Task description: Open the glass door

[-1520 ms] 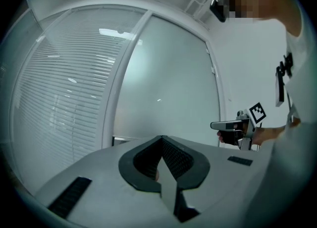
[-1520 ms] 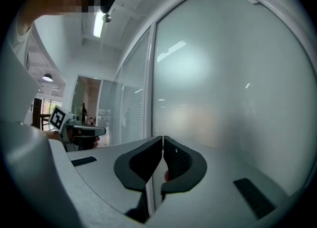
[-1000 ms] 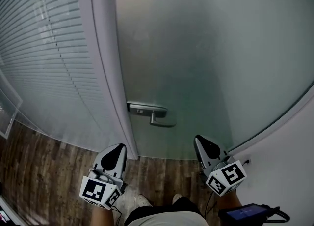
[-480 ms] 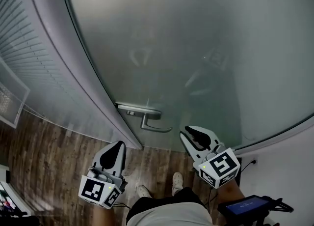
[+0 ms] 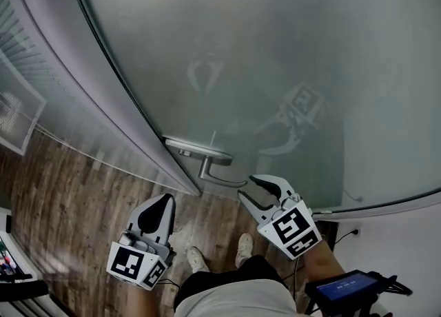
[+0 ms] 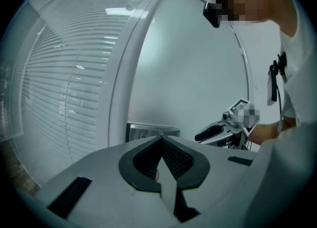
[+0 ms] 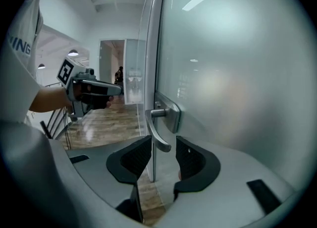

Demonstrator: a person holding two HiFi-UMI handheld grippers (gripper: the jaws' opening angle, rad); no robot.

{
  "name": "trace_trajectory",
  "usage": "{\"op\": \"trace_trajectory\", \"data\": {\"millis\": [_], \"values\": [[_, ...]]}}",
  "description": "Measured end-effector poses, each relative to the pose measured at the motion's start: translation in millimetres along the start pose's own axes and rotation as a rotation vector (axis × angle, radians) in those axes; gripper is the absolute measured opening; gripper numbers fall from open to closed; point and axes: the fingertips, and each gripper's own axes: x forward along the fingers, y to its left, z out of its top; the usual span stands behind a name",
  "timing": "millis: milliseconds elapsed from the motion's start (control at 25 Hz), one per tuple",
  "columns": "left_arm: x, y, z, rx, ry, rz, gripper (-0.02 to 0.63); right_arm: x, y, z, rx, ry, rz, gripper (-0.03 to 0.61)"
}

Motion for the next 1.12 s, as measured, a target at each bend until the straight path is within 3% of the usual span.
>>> {"op": "trace_trajectory", "data": {"millis": [240,600,1120], "values": [[-3,6,-3,-0.004,0.016,-0.009,0.000,11,6,-5,0.017,0.012,0.019,0.135],[-19,13,-5,0.006,-0.001,-0.026,0.000,21,16,-9,0.007,0.044,-0.026,0.121],[-18,-4,14,0.020,-0.041,-0.058,0.002,58,11,-45,0.131,0.063,-0.031,0.124]]}}
